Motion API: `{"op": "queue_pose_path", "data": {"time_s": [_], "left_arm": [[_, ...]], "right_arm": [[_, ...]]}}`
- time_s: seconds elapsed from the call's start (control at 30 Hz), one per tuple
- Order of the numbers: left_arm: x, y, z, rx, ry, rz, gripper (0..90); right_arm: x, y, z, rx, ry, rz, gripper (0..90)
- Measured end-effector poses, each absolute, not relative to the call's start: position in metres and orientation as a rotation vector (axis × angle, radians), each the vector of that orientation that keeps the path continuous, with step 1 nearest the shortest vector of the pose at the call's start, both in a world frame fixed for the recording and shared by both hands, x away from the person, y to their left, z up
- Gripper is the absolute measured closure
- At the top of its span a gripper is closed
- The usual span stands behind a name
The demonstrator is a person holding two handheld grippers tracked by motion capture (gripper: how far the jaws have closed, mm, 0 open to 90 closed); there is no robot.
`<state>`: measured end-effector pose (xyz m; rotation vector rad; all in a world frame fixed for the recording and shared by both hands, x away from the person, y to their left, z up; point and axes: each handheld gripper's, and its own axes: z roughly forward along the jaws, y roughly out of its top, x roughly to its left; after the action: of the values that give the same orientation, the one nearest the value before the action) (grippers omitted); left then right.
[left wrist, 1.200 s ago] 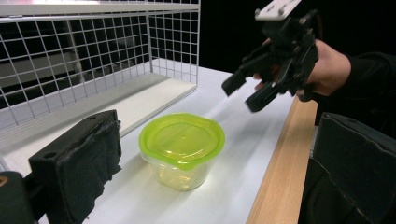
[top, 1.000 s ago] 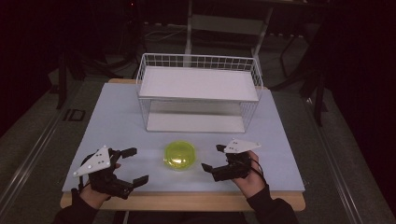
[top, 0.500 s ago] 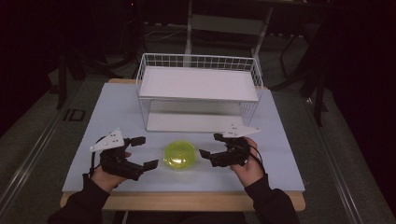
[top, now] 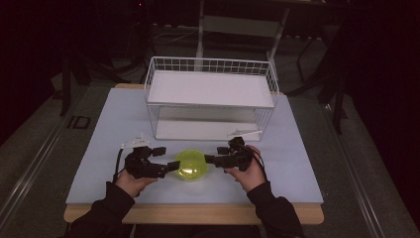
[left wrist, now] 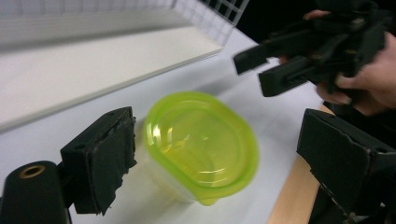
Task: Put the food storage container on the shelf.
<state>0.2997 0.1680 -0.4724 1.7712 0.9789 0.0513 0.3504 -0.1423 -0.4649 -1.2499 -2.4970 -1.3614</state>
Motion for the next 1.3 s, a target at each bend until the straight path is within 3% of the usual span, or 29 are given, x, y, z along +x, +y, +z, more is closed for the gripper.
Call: {"op": "queue_pose_path", "data": {"time_s": [0.2,0.53,0.6,0.63,0.77,0.9,1.13,1.3], "left_arm": [[0.306,0.166,-0.489,1.764,1.101,-0.037,15.8],[0.31,0.162,-0.508,1.773,1.222,-0.086,34.5],[0.31,0.162,-0.508,1.773,1.222,-0.086,38.2],[0.311,0.162,-0.51,1.769,1.243,-0.129,44.4],[0.312,0.161,-0.513,1.764,1.24,-0.187,60.7],[0.311,0.16,-0.512,1.756,1.255,-0.226,70.0],[0.302,0.159,-0.505,1.76,1.29,-0.196,80.6],[0.298,0.157,-0.494,1.733,1.282,-0.162,81.1]], "right_arm": [[0.356,-0.139,-0.479,-1.285,-2.428,-1.272,41.7],[0.358,-0.135,-0.49,-1.318,-2.392,-1.181,59.1],[0.358,-0.135,-0.49,-1.318,-2.388,-1.177,59.1],[0.358,-0.134,-0.49,-1.324,-2.395,-1.171,63.7],[0.357,-0.132,-0.49,-1.315,-2.389,-1.153,67.1],[0.35,-0.127,-0.489,-1.317,-2.366,-1.148,71.8],[0.335,-0.123,-0.481,-1.332,-2.4,-1.197,80.5],[0.33,-0.125,-0.472,-1.321,-2.448,-1.24,80.6]]}}
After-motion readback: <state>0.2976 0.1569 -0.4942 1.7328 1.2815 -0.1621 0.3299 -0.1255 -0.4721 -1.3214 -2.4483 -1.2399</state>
